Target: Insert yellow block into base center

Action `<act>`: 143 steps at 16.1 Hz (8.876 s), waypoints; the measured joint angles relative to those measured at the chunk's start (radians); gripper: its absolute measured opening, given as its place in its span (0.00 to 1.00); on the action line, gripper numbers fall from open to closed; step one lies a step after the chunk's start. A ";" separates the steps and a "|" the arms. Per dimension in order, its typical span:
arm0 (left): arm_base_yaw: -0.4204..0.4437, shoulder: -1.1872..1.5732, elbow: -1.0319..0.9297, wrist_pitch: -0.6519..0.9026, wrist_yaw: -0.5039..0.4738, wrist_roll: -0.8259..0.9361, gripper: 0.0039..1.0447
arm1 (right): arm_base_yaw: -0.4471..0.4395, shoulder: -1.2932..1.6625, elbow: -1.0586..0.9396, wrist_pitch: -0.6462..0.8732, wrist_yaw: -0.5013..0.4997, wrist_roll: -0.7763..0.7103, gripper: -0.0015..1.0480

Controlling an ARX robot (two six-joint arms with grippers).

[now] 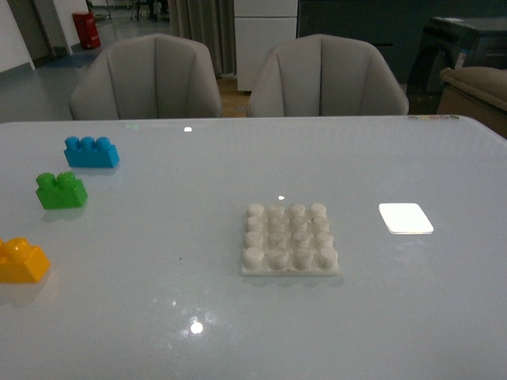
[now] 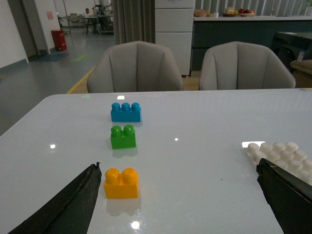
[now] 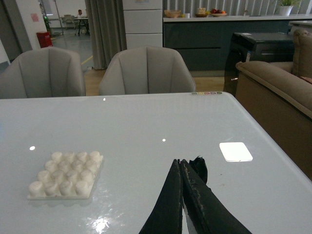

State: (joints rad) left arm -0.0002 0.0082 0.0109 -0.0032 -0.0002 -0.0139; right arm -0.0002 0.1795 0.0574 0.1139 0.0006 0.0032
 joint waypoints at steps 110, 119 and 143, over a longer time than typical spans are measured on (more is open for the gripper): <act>-0.655 2.123 1.307 0.152 -0.289 -0.295 0.57 | 0.000 -0.176 -0.045 -0.117 0.000 -0.001 0.94; -0.641 2.216 1.364 0.166 -0.343 -0.297 0.57 | 0.000 -0.175 -0.045 -0.117 0.000 -0.001 0.94; -0.632 2.273 1.360 0.167 -0.334 -0.302 0.93 | 0.000 -0.175 -0.045 -0.117 0.000 -0.001 0.94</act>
State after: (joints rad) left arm -0.6323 2.2814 1.3705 0.1642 -0.3344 -0.3157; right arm -0.0002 0.0040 0.0124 -0.0036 0.0002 0.0021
